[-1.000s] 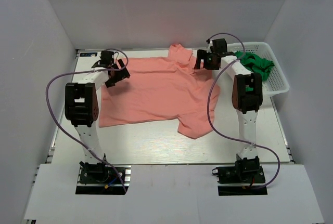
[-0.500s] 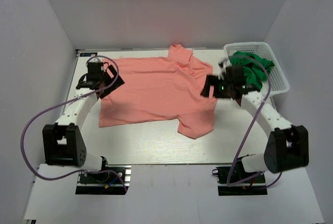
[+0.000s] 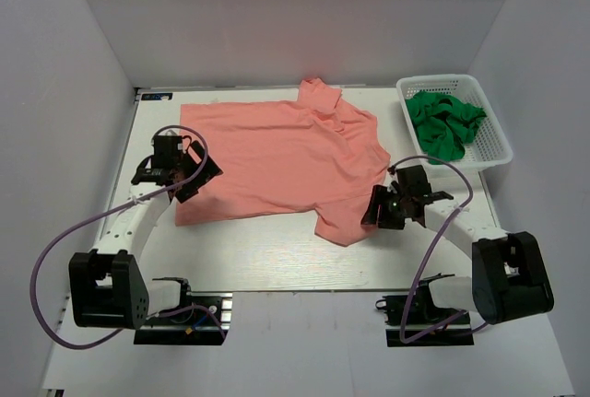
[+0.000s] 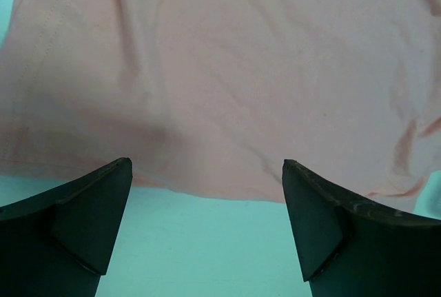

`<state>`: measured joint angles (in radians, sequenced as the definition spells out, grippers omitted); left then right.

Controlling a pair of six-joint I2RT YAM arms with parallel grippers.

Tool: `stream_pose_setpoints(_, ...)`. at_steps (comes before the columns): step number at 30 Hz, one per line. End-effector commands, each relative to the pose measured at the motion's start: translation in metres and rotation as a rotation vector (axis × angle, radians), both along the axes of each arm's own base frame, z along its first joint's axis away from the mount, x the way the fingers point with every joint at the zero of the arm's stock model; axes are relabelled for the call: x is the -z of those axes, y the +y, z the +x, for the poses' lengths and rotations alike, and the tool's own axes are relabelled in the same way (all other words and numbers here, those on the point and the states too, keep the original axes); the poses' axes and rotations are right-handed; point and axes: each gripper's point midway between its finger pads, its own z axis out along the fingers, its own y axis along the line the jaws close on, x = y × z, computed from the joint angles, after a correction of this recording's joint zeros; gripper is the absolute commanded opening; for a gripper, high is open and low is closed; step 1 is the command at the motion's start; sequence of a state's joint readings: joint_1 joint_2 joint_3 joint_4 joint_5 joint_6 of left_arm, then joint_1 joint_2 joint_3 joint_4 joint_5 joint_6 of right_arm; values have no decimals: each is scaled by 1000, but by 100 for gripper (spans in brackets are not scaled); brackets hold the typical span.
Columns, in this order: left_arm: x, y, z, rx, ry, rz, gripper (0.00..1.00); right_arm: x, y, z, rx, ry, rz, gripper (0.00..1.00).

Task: Fold and stack the t-shirts
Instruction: Flatten out the tshirt

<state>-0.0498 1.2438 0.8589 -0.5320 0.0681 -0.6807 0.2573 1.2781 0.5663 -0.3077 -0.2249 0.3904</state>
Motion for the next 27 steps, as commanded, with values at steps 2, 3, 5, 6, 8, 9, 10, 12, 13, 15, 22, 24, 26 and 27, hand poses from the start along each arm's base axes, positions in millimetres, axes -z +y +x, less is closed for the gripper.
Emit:
stream_pose_setpoints(2, -12, -2, -2, 6, -44, -3, 100, 18, 4, 5, 1, -44, 18, 51)
stream_pose_setpoints(3, -12, -2, -2, 6, -44, -3, 100, 23, 3, 3, 3, -21, 11, 36)
stream_pose_setpoints(5, -16, -2, 0, 6, -53, -4, 100, 20, 8, 0, -14, 6, 24, 16)
stream_pose_setpoints(6, -16, -2, 0, 6, -53, -4, 100, 18, 8, -1, -16, 18, 26, 0)
stream_pose_setpoints(8, -18, 0, 0, 0, -54, 3, 100, 15, 6, -19, -28, 99, 10, 0)
stream_pose_setpoints(9, -18, 0, 0, 7, -54, 9, 100, 7, 4, -28, -25, 128, 0, 0)
stream_pose_setpoints(10, -18, 0, 0, 7, -54, 9, 100, -1, 4, -28, -22, 137, 4, 0)
stream_pose_setpoints(12, -18, 1, 0, 14, -55, 15, 100, -13, -2, -58, -23, 252, -13, 0)
stream_pose_setpoints(13, -18, 1, 0, 14, -55, 15, 100, -33, 1, -46, -21, 212, -4, 0)
stream_pose_setpoints(15, -18, -1, 2, 20, -54, 8, 100, -57, -2, -56, -14, 287, -19, 0)
stream_pose_setpoints(22, -15, -1, 2, 27, -42, 15, 100, -68, -1, -60, 7, 454, -45, 0)
stream_pose_setpoints(24, -17, 1, 2, 20, -42, 23, 100, -61, -13, -56, 41, 453, -123, 0)
stream_pose_setpoints(26, -16, 3, 1, 14, -34, 30, 100, -52, -19, -56, 61, 464, -164, 0)
stream_pose_setpoints(27, -16, 3, 1, 14, -34, 30, 100, -50, -19, -58, 58, 474, -162, 0)
